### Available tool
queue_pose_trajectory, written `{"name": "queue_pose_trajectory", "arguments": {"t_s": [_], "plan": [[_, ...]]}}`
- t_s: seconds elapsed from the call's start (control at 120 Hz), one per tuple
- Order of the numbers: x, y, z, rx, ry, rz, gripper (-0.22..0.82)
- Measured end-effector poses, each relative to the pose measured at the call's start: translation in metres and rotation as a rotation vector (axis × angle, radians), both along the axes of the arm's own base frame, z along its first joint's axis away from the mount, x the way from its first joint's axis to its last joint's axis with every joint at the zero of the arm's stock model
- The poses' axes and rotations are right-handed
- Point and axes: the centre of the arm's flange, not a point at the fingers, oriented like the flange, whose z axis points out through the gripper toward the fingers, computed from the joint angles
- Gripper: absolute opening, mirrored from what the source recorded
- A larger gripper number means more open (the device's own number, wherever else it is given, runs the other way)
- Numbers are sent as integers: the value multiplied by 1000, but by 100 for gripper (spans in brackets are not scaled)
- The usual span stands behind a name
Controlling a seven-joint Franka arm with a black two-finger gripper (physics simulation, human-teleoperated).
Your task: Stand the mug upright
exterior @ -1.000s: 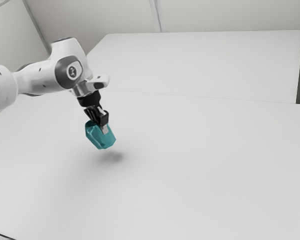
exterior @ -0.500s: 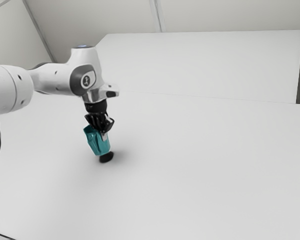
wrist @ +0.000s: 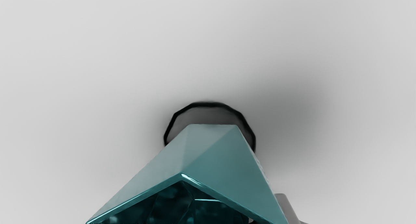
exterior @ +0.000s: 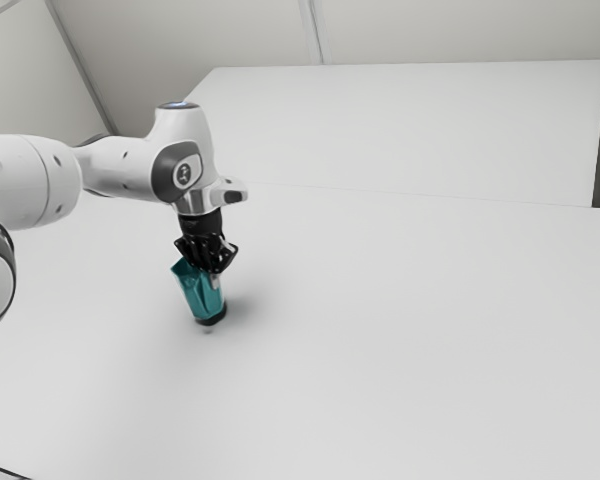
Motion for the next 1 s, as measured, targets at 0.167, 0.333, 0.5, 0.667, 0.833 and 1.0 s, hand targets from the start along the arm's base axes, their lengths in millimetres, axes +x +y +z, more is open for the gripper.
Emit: {"name": "queue_pose_trajectory", "arguments": {"t_s": [0.167,0.333,0.5,0.667,0.833,1.0], "plan": [[1,-4,0,2,-7,25,5],[1,-6,4,2,-17,46,34],[-1,-14,31,-3,-61,52,48],[0,-15,82,-5,-112,61,55],[6,-16,139,-2,-135,70,58],[0,-15,192,-4,-150,79,59]]}}
